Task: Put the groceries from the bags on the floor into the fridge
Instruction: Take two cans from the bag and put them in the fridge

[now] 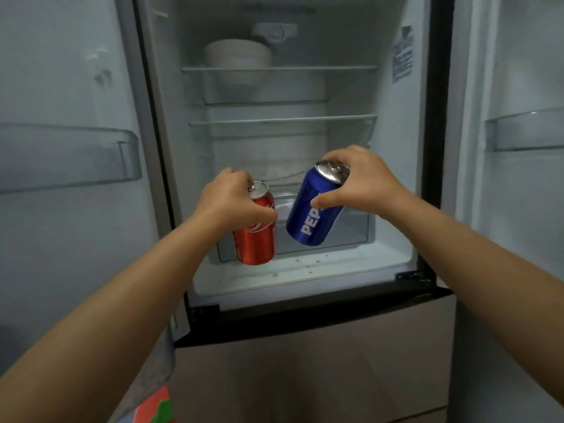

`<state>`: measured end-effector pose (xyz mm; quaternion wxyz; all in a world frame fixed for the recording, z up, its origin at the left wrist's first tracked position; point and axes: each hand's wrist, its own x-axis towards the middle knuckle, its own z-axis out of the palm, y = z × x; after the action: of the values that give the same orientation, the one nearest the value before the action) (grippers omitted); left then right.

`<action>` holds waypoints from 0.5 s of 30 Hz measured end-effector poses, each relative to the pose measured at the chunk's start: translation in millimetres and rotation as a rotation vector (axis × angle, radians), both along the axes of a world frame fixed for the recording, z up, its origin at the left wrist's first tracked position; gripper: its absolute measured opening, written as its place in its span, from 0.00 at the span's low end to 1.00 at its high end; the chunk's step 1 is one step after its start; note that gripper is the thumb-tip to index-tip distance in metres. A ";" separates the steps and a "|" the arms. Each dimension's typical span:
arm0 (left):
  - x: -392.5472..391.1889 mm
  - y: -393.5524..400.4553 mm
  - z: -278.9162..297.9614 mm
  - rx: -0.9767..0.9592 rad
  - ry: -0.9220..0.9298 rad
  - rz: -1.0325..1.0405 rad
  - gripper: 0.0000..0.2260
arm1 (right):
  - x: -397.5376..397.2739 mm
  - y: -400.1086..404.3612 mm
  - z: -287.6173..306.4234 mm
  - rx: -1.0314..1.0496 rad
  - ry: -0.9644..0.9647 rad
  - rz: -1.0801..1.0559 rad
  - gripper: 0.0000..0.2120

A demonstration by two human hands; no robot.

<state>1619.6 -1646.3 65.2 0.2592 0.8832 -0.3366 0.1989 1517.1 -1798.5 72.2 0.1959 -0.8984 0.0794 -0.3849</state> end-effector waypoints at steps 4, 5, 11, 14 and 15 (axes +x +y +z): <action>11.9 15.3 11.1 -0.039 -0.060 0.109 0.20 | 33.9 -2.6 14.3 0.161 -0.030 0.192 0.29; 10.5 23.4 13.7 -0.049 -0.076 0.145 0.19 | 40.9 0.5 16.5 0.214 -0.019 0.273 0.28; -22.4 65.2 9.3 0.001 -0.114 0.335 0.24 | 71.4 36.3 17.9 0.182 0.031 0.651 0.25; -39.0 83.0 0.2 0.058 -0.127 0.420 0.28 | 79.6 55.4 12.0 0.088 0.060 0.770 0.26; -43.3 89.8 -2.1 0.071 -0.130 0.451 0.29 | 81.4 61.9 10.1 0.075 0.065 0.803 0.25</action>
<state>1576.3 -1556.5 63.1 0.1547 0.9300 -0.1536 0.2960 1598.6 -1736.6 82.3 0.3608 -0.8619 -0.2578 -0.2459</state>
